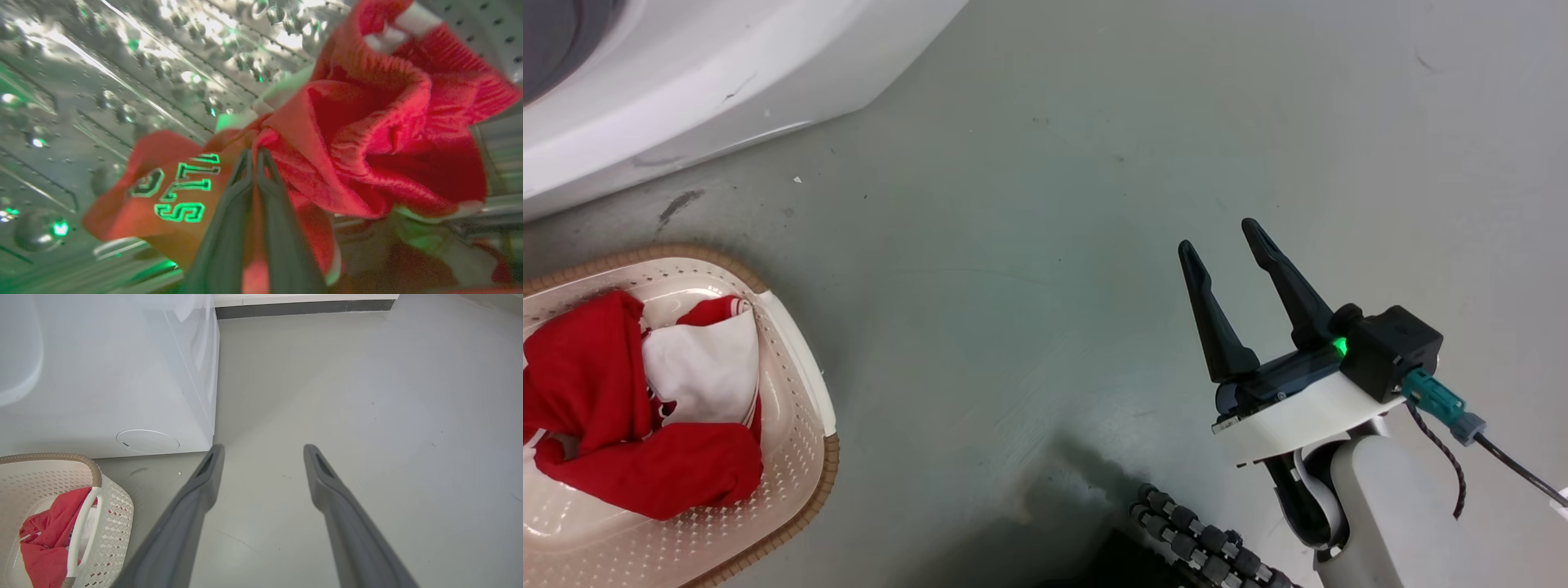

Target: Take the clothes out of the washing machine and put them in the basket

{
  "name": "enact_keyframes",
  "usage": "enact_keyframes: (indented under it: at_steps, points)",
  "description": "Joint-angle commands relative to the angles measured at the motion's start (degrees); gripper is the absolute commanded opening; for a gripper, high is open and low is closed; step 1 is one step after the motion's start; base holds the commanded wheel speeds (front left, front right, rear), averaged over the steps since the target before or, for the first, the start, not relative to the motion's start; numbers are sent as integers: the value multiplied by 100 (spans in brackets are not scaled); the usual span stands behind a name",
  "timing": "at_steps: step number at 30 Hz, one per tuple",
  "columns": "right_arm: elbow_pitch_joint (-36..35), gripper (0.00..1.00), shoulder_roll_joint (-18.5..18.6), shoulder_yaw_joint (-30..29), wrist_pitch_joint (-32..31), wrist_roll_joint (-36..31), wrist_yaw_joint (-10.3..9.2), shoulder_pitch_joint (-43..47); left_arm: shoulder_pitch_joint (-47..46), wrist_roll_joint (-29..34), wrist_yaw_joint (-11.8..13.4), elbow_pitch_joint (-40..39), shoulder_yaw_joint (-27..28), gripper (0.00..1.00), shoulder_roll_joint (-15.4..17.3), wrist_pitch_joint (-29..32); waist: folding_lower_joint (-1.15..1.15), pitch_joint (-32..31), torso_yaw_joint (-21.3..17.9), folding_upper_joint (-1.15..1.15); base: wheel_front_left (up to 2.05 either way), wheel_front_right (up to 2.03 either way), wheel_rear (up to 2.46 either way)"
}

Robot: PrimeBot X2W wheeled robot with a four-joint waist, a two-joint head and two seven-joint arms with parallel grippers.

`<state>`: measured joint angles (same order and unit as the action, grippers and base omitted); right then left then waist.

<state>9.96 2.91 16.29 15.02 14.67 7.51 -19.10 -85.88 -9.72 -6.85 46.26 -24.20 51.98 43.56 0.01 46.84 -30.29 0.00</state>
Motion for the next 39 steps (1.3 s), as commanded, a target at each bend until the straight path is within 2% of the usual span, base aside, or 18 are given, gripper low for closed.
enact_keyframes:
  at_steps: [1, 5, 8, 12, 19, 24, 30, 34, 39]
  points:
    - [15, 100, -5, -1, 20, 21, -4, -85, 105, 19, 53, -61, -5, 0, 54, -168, -1, -30, -8, 0, 0, 0, 0]
    - [44, 100, -6, -60, 20, -12, -4, -63, 231, 43, 283, -137, 39, 0, 51, -881, -1, -134, 24, 0, 0, 0, 0]
    - [64, 100, -5, -111, 20, -37, -4, -67, 356, -34, 420, -47, 80, 0, -86, -1491, -1, -260, 74, 0, 0, 0, 0]
    - [68, 100, -5, -178, 20, -88, -4, -61, 552, -178, 582, 238, 134, 0, -368, -2240, -1, -469, 145, 0, 0, 0, 0]
    - [196, 100, -3, -370, 20, -242, -5, 147, 1270, -413, 904, 688, 173, 0, -1044, -3648, -1, -1067, 288, 0, 0, 0, 0]
    - [291, 100, -3, -486, 20, -382, -5, 292, 1848, -652, 1008, 989, 214, 0, -1536, -4465, -1, -1611, 449, 0, 0, 0, 0]
    - [404, 100, -1, -724, -28, -667, -4, 549, 2389, -920, 1013, 1215, 289, 0, -2101, -5345, -1, -2375, 762, 0, 0, 0, 0]
    - [352, 100, -1, -905, -153, -857, -4, 777, 2746, -1096, 989, 1270, 358, 0, -2411, -5707, -1, -2931, 973, 0, 0, 0, 0]
    - [206, 100, -1, -1003, -332, -974, -4, 1005, 3133, -1240, 990, 1094, 488, 0, -2590, -5852, -1, -3399, 1139, 0, 0, 0, 0]
